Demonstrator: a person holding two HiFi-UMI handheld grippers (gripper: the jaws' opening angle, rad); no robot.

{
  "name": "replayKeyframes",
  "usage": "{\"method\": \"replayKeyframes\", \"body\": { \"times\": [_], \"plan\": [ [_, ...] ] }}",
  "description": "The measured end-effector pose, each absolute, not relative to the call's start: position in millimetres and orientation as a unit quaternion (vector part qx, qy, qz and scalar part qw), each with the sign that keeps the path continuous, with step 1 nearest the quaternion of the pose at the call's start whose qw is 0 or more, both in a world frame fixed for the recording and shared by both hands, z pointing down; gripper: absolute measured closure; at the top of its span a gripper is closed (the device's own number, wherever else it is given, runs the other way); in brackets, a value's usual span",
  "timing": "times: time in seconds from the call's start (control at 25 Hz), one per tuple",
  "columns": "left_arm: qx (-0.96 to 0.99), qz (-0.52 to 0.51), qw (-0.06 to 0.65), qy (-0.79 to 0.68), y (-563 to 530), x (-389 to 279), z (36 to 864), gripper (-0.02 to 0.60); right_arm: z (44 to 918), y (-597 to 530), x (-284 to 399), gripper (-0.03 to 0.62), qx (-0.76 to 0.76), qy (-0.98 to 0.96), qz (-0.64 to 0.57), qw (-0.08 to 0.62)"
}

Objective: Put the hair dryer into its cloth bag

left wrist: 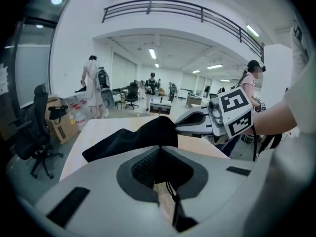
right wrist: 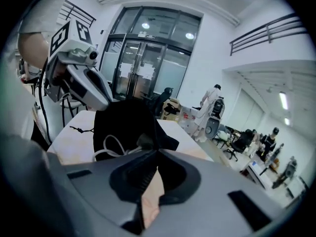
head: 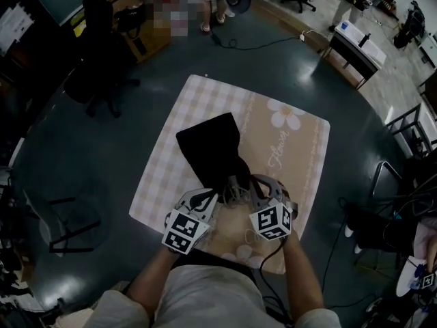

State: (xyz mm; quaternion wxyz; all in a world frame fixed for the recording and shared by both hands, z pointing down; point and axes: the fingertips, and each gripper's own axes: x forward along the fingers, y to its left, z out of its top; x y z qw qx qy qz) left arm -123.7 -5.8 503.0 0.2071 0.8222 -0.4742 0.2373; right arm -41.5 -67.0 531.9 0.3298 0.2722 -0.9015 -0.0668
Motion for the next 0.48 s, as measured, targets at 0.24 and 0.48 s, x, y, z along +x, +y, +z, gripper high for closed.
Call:
{"method": "replayKeyframes", "body": {
  "times": [0.24, 0.48],
  "plan": [
    [0.831, 0.207, 0.2, -0.476, -20.3, -133.0, 464.0, 0.566, 497.0, -72.0, -43.3, 0.576, 0.269, -0.906, -0.037, 0.323],
    [0.835, 0.19, 0.19, -0.48, -37.1, -141.7, 433.6, 0.566, 467.1, -73.9, -41.5, 0.576, 0.261, -0.902, -0.016, 0.345]
  ]
}}
